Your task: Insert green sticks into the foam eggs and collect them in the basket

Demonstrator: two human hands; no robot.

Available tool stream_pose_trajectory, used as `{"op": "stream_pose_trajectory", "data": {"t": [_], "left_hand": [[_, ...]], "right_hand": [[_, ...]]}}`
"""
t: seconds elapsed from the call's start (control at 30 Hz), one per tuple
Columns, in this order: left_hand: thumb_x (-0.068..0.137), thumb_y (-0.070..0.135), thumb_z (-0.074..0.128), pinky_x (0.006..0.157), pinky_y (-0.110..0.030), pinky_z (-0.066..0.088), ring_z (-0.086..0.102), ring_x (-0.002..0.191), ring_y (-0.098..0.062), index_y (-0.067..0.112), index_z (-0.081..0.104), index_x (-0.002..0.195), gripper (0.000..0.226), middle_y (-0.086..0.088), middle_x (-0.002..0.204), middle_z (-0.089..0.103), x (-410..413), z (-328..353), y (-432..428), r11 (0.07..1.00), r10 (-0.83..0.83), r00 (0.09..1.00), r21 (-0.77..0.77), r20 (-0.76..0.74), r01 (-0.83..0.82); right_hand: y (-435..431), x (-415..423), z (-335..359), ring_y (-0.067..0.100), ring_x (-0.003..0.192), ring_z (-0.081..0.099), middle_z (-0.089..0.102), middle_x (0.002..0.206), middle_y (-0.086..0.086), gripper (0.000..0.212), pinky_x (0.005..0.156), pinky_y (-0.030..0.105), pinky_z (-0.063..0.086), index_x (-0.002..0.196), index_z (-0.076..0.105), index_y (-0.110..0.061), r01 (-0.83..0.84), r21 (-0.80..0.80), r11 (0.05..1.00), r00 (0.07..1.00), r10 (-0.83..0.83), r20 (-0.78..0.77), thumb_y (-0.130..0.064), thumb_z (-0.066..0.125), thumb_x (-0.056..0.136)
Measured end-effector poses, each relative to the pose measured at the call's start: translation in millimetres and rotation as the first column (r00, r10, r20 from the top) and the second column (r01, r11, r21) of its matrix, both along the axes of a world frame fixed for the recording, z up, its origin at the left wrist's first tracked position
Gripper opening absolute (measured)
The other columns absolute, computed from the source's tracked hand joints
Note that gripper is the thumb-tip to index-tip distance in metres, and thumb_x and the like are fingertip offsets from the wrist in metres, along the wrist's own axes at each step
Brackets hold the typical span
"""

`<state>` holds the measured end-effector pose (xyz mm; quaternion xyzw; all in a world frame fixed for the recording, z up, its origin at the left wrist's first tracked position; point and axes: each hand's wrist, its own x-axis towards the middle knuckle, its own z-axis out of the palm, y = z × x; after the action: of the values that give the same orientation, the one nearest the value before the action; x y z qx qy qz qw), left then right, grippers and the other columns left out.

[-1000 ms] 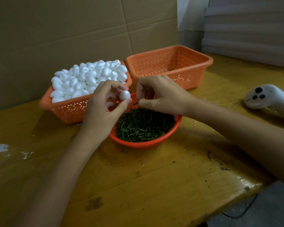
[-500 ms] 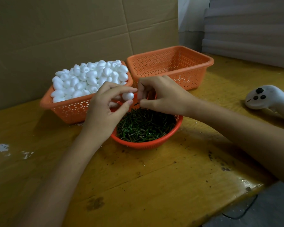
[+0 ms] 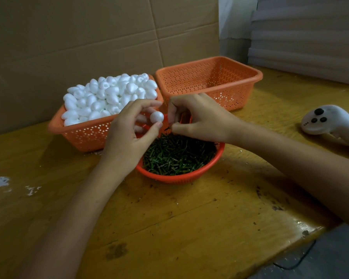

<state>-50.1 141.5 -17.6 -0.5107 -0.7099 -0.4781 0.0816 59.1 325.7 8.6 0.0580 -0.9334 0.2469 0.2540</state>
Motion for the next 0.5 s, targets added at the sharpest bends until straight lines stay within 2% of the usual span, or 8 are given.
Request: {"op": "stream_pose_trajectory", "data": {"t": [0.1,0.23,0.33,0.4,0.5], "left_hand": [[0.103,0.015,0.069,0.081,-0.047,0.063,0.071,0.103,-0.019,0.025,0.067,0.124,0.024,0.003,0.116,0.069,0.8,0.0,-0.1,1.000,-0.011,1.000,-0.003,0.012,0.011],[0.102,0.014,0.065,0.078,-0.034,0.063,0.074,0.097,-0.014,0.028,0.067,0.119,0.022,0.002,0.108,0.073,2.4,1.2,-0.3,0.999,-0.039,0.999,0.000,-0.009,0.039],[0.102,0.006,0.065,0.075,-0.028,0.063,0.075,0.087,-0.014,0.024,0.069,0.116,0.023,-0.007,0.102,0.072,2.3,0.9,-0.5,0.999,-0.039,0.999,0.023,-0.022,0.039],[0.100,0.001,0.066,0.075,-0.028,0.063,0.076,0.085,-0.015,0.023,0.070,0.114,0.025,-0.012,0.105,0.071,2.7,0.7,-0.2,0.998,-0.043,0.999,0.041,-0.023,0.044],[0.098,-0.004,0.067,0.079,-0.031,0.064,0.076,0.092,-0.014,0.023,0.071,0.111,0.030,-0.010,0.115,0.072,3.8,1.0,0.5,0.997,-0.051,0.998,0.055,-0.027,0.052]], "right_hand": [[0.0,0.1,-0.4,0.008,0.078,0.067,0.072,0.083,-0.005,0.009,0.078,0.039,0.054,0.089,0.068,-0.011,-0.007,-0.007,1.000,1.000,0.007,0.005,-0.013,0.074,0.082],[-0.2,0.2,-0.1,0.006,0.076,0.066,0.072,0.082,-0.006,0.010,0.076,0.036,0.053,0.088,0.067,-0.013,-0.019,-0.004,1.000,1.000,0.019,0.006,-0.012,0.074,0.081],[-0.4,0.2,0.2,0.004,0.075,0.064,0.071,0.082,-0.007,0.010,0.076,0.033,0.053,0.087,0.067,-0.014,-0.033,0.003,0.999,0.999,0.032,0.010,-0.011,0.074,0.081],[-0.4,0.4,0.2,0.001,0.074,0.063,0.070,0.082,-0.007,0.010,0.075,0.031,0.052,0.087,0.067,-0.013,-0.043,0.009,0.999,0.999,0.043,0.015,-0.010,0.074,0.081],[-0.2,0.2,0.5,-0.001,0.074,0.063,0.070,0.082,-0.008,0.010,0.075,0.027,0.052,0.086,0.067,-0.014,-0.052,0.024,0.998,0.998,0.052,0.023,-0.011,0.075,0.081]]}}
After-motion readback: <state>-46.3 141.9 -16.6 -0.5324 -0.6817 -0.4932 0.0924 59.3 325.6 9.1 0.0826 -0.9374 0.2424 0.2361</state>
